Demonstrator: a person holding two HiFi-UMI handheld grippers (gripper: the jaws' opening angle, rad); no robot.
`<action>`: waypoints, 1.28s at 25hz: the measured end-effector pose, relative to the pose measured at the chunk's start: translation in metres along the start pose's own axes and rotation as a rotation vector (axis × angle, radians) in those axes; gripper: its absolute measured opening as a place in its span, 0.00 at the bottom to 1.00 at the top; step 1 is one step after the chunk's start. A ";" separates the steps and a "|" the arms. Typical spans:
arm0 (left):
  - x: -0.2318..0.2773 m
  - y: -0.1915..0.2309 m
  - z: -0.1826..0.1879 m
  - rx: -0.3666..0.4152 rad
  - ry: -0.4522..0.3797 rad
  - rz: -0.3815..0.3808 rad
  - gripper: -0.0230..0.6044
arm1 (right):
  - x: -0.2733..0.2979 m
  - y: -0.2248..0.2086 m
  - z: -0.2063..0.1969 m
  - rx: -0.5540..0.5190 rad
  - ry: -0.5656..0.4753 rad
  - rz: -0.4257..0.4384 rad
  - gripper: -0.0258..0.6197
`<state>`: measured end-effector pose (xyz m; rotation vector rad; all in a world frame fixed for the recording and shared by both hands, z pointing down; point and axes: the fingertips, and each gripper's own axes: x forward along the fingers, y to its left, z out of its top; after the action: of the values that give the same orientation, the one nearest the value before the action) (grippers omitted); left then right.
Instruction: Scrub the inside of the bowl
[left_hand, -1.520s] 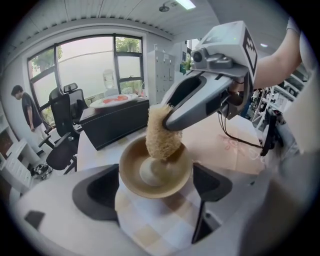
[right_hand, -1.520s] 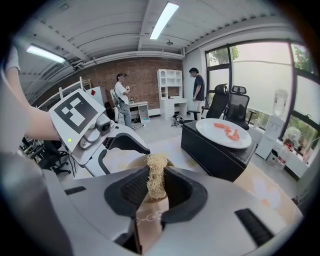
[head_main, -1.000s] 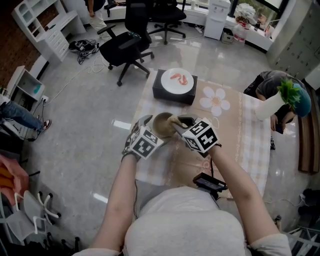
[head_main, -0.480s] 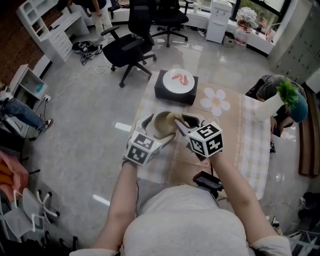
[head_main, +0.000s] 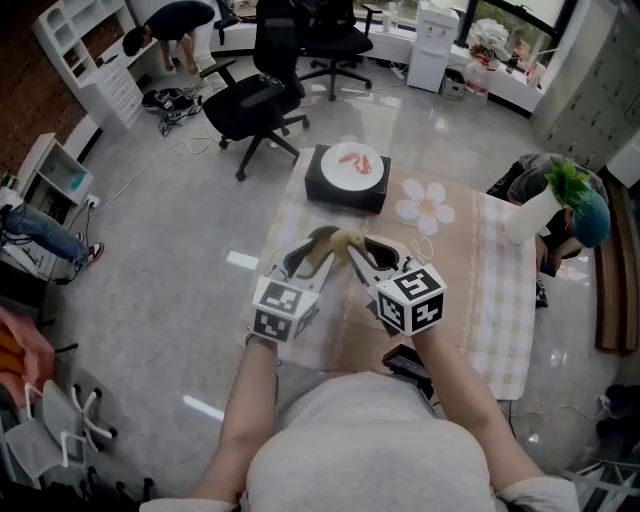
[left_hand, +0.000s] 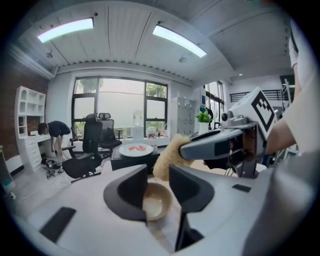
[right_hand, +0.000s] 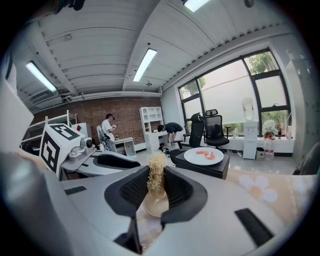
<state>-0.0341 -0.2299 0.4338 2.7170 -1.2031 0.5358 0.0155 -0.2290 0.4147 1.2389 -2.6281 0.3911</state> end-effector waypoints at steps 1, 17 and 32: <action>-0.002 0.003 0.003 -0.003 -0.018 0.020 0.23 | 0.000 0.001 0.000 0.001 -0.006 0.000 0.17; -0.024 0.011 0.045 0.016 -0.261 0.197 0.05 | -0.012 0.018 0.024 -0.116 -0.189 -0.063 0.16; -0.028 0.000 0.069 0.066 -0.350 0.209 0.05 | -0.018 0.021 0.046 -0.172 -0.245 -0.067 0.16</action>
<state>-0.0331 -0.2282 0.3595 2.8390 -1.5897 0.1202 0.0067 -0.2183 0.3624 1.3898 -2.7385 0.0001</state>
